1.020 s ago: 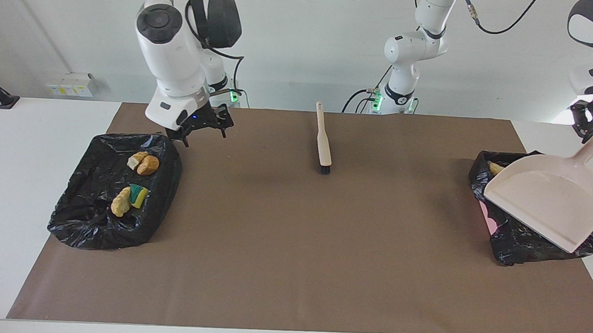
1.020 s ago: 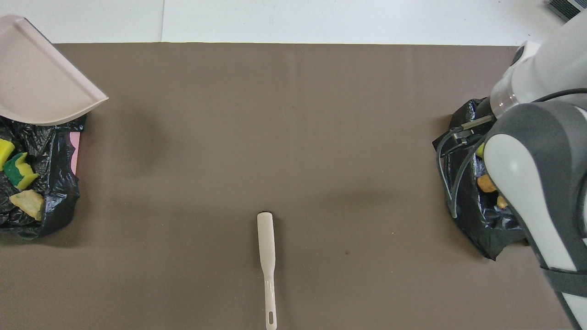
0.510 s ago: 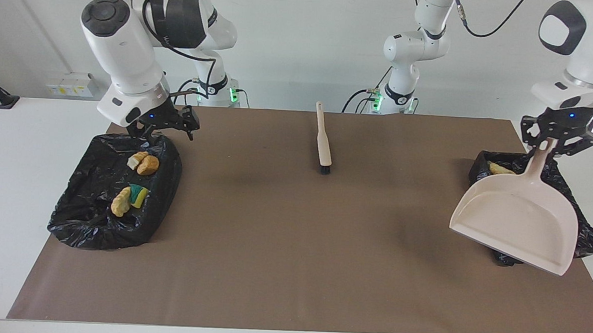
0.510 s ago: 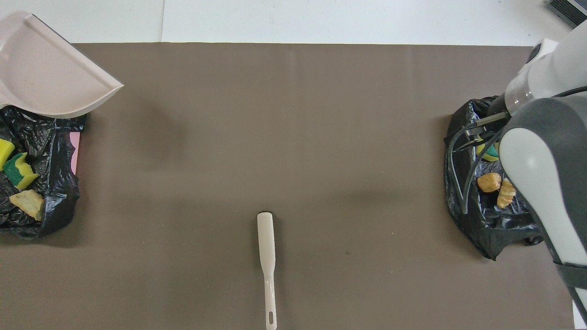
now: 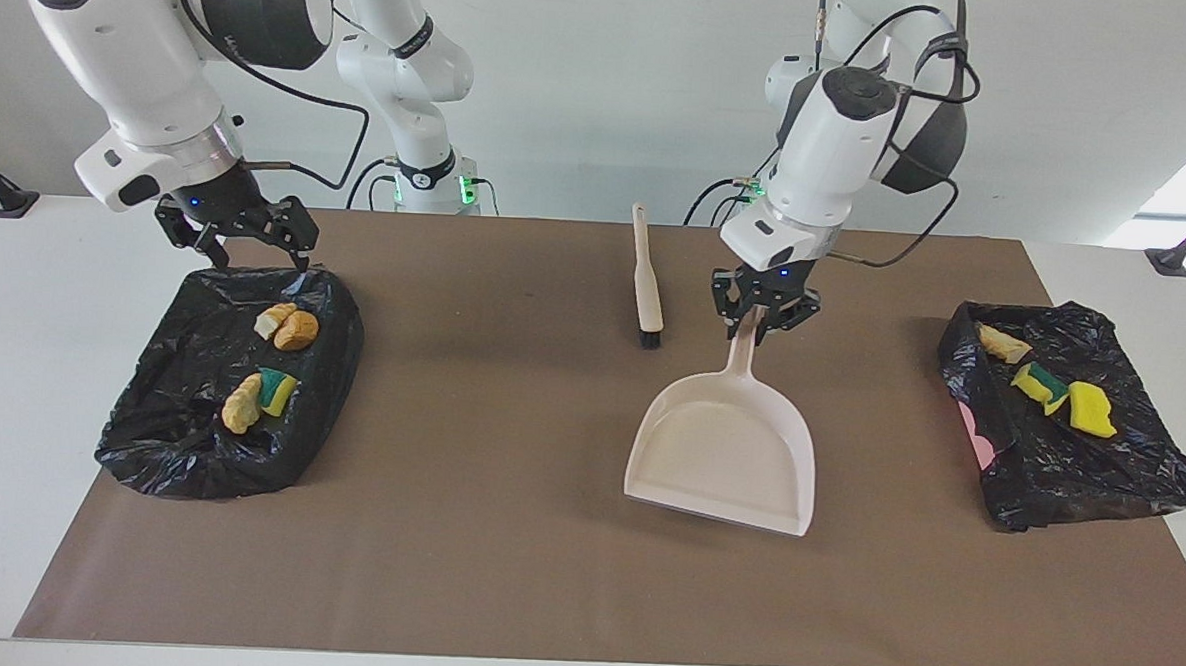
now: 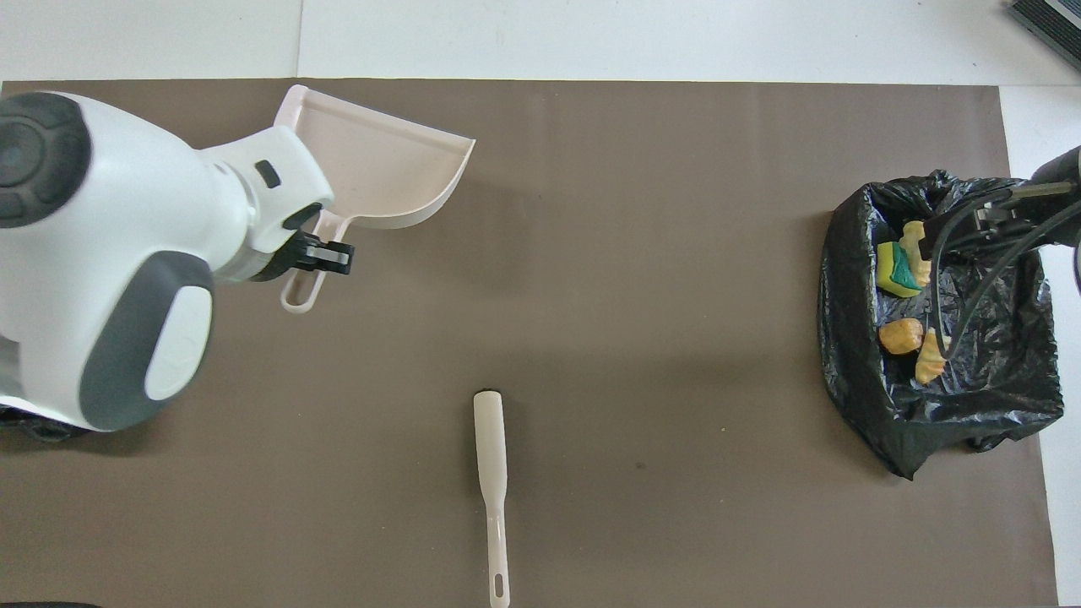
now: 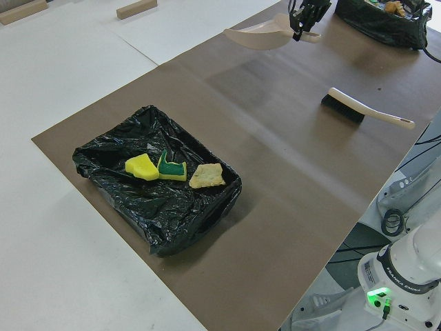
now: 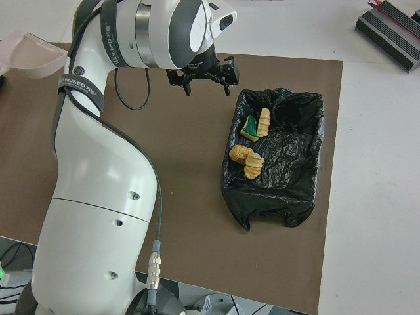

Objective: Sweep and dump trash in bin
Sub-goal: 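Set the dustpan on the table center and open the left gripper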

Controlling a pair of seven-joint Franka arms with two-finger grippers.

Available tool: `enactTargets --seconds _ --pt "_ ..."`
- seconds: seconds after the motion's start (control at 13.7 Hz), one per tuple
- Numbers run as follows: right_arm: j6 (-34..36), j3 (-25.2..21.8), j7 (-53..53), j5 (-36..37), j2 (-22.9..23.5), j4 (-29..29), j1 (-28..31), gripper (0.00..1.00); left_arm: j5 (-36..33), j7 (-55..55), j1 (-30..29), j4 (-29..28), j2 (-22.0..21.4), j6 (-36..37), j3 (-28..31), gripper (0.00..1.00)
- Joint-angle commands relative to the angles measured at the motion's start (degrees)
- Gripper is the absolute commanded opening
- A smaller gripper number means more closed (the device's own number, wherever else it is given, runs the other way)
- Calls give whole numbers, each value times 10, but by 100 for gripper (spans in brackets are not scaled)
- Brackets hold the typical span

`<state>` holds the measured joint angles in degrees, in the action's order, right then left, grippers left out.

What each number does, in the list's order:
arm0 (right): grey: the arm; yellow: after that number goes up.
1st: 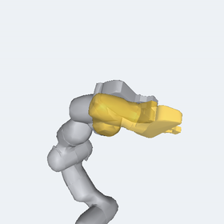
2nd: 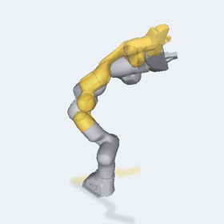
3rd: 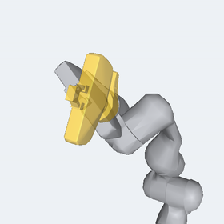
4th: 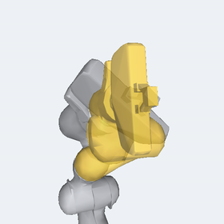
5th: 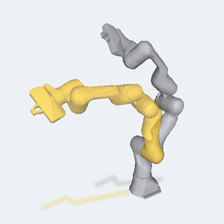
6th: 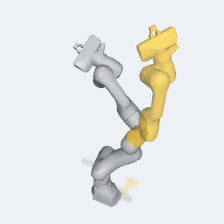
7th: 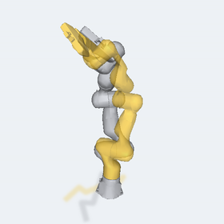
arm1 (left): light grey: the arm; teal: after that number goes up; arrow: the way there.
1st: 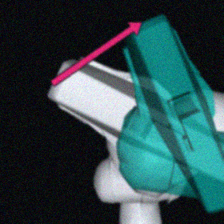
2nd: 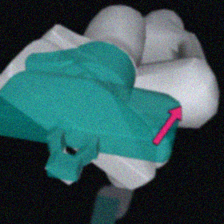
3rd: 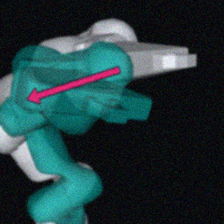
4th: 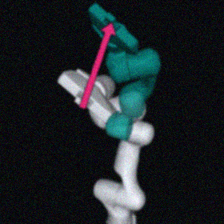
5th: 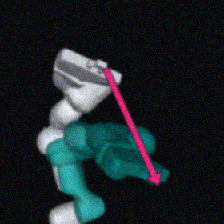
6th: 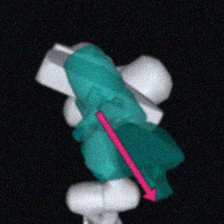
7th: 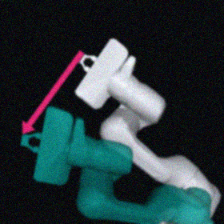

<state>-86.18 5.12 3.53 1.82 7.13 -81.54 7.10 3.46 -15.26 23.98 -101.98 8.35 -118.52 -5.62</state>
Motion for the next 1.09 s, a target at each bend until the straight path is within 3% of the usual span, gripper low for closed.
enactTargets --seconds 0.0,0.22,0.51,0.58,0.66,0.73,1.02 --pt "12 7 -17 -7 -32 -19 8 100 9 -78 49 -2 61 -94 13 0" --pt "23 7 -48 -18 -73 -62 9 100 10 -111 76 -4 87 -124 13 0" --pt "-1 7 -56 -19 -106 -108 8 100 10 -122 94 -27 85 -133 13 0" --pt "1 7 -57 -19 -108 -110 10 100 10 -130 94 -27 85 -132 13 21" --pt "7 7 -58 -30 -108 -109 19 100 10 -137 95 -28 85 -132 13 75" --pt "14 6 -60 -44 -113 -114 26 100 10 -145 95 -30 84 -131 13 100" --pt "13 7 -56 -44 -113 -112 25 100 9 -179 84 -26 78 -102 18 100"
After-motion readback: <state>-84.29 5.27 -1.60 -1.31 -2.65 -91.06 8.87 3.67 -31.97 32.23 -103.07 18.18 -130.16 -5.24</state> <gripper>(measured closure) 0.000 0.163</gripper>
